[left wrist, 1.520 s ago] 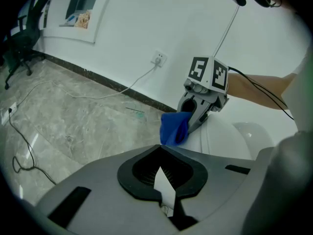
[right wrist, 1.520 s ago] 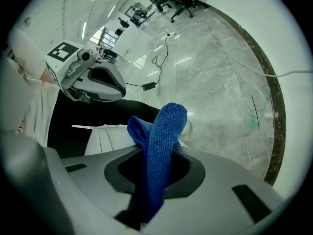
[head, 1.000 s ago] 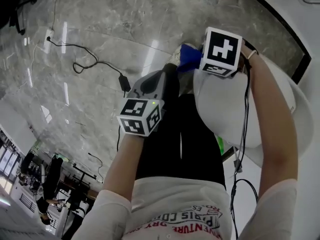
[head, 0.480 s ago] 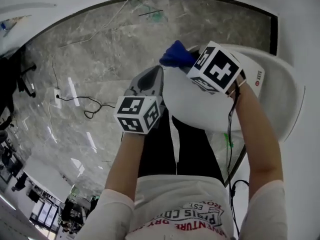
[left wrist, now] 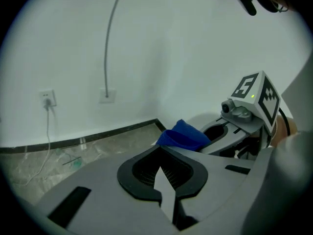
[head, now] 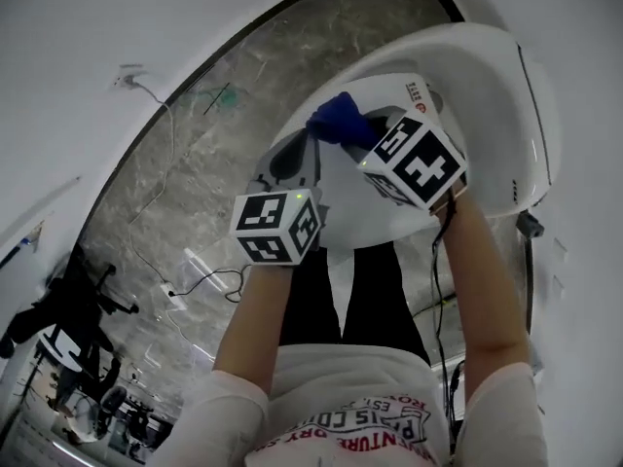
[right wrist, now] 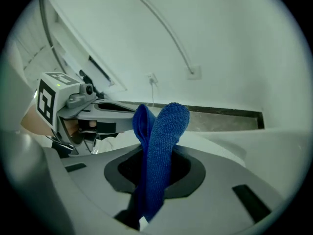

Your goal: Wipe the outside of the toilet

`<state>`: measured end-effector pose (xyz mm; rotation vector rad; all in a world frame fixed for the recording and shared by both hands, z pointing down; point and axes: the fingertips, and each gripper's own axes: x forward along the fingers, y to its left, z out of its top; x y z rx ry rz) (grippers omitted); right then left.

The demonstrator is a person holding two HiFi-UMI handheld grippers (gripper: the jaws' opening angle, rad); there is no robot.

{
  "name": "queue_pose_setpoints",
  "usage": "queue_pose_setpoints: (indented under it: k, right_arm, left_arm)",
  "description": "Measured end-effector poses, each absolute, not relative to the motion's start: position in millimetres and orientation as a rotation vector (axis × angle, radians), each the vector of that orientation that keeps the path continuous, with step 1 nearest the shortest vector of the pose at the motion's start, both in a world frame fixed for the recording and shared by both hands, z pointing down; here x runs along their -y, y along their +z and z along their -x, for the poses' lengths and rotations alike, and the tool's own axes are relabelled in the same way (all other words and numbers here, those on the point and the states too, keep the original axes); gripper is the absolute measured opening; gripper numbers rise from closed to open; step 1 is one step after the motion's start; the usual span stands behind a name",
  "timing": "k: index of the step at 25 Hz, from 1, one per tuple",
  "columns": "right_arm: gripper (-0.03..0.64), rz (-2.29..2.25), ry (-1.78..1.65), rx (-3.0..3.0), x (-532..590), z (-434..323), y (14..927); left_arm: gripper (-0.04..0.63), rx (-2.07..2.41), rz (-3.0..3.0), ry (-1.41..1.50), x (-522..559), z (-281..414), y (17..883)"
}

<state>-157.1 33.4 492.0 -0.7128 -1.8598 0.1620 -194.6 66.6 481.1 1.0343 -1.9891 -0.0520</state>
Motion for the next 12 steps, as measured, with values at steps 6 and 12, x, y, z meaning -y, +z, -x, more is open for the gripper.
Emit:
queue_pose_setpoints:
  k: [6, 12]
  right_arm:
    - [0.075, 0.296, 0.401, 1.979, 44, 122, 483]
    - [0.075, -0.085, 0.633, 2.088, 93, 55, 461]
  left_arm:
    - [0.006, 1.73, -1.325, 0.057, 4, 163, 474]
    - [0.006, 1.586, -1.524, 0.236, 52, 132, 464]
